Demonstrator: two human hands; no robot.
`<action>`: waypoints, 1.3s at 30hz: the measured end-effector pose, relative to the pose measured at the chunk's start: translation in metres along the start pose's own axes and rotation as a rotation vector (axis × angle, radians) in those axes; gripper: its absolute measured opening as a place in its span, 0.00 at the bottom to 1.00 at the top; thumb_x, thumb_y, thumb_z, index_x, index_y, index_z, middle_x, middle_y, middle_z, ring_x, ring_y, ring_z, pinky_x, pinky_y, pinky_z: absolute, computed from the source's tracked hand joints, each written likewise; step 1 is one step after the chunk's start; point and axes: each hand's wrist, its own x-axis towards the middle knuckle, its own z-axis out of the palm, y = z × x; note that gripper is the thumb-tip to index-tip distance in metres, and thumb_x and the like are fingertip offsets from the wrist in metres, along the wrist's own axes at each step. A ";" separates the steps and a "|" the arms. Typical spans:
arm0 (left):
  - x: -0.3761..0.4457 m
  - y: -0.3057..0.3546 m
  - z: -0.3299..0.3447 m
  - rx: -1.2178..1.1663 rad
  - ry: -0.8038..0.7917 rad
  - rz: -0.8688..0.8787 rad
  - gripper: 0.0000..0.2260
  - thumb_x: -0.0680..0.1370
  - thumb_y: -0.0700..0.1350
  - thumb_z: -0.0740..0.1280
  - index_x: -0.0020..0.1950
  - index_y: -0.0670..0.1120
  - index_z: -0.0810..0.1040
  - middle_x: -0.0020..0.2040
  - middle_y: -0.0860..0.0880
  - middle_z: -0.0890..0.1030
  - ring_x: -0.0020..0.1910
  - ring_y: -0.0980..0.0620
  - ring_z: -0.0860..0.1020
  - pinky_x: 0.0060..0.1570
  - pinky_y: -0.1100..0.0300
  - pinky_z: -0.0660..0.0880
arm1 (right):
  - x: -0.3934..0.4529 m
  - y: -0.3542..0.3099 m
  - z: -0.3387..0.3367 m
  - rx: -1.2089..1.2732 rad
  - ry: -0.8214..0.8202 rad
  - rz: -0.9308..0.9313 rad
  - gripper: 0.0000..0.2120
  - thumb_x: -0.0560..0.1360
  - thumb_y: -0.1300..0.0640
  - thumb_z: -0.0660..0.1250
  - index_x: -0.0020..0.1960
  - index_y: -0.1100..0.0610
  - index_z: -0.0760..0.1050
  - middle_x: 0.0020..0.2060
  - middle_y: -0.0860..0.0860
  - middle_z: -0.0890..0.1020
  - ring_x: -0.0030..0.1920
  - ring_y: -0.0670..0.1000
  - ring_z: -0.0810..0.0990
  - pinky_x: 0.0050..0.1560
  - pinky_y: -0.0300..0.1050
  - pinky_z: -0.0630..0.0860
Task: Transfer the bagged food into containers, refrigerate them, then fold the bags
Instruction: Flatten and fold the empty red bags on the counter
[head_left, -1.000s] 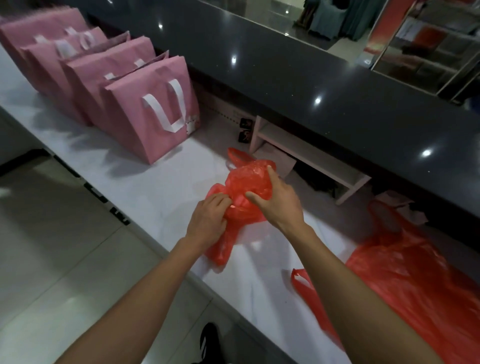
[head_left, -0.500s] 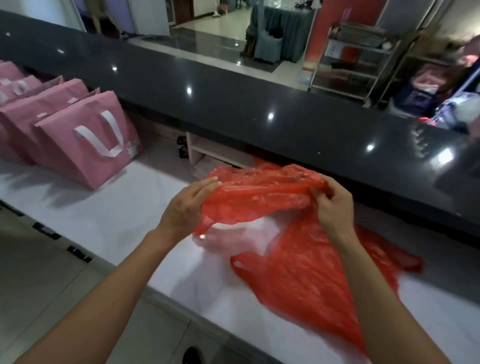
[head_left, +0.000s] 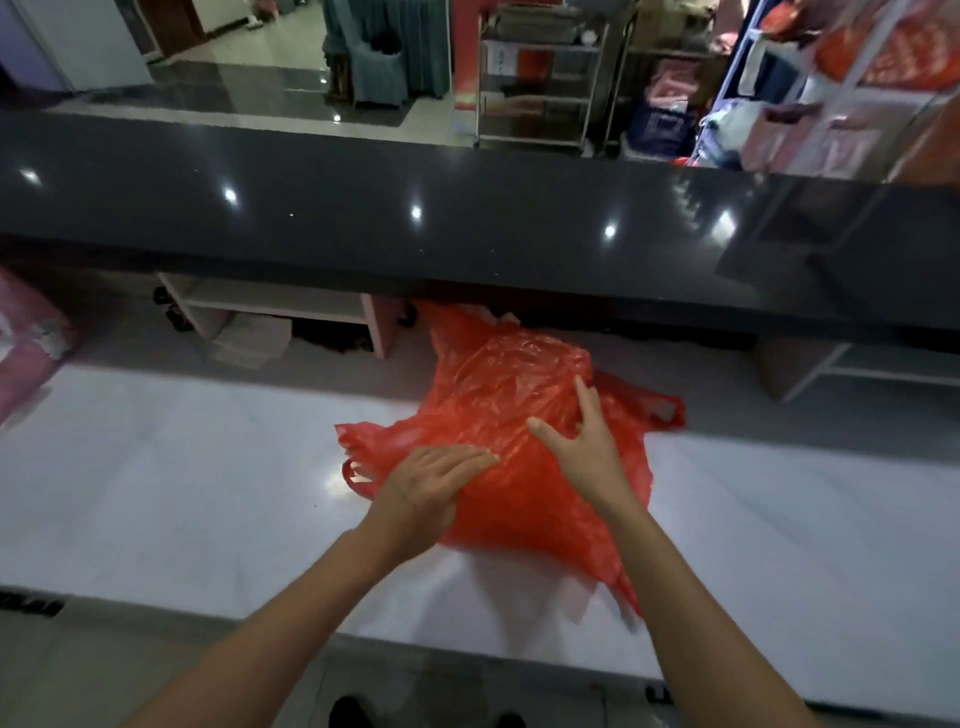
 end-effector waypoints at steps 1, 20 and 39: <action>-0.001 0.009 0.004 -0.052 -0.026 -0.033 0.24 0.73 0.32 0.61 0.67 0.46 0.80 0.63 0.48 0.82 0.62 0.48 0.81 0.56 0.49 0.79 | -0.004 0.003 0.004 0.004 -0.014 0.005 0.48 0.70 0.43 0.77 0.81 0.43 0.53 0.81 0.49 0.51 0.79 0.49 0.54 0.78 0.50 0.57; 0.061 0.072 0.089 0.153 -0.702 -0.326 0.26 0.84 0.61 0.46 0.82 0.54 0.56 0.82 0.54 0.56 0.82 0.51 0.50 0.76 0.44 0.58 | -0.012 0.090 -0.087 -0.328 0.041 0.066 0.36 0.70 0.74 0.56 0.76 0.55 0.67 0.80 0.55 0.56 0.78 0.61 0.57 0.78 0.53 0.57; 0.025 0.047 0.114 0.151 -0.783 -0.349 0.28 0.83 0.64 0.43 0.82 0.59 0.45 0.83 0.53 0.44 0.82 0.49 0.41 0.78 0.39 0.43 | 0.005 0.118 -0.061 -0.932 -0.087 -0.250 0.37 0.80 0.36 0.52 0.79 0.60 0.56 0.80 0.59 0.57 0.80 0.57 0.50 0.79 0.55 0.47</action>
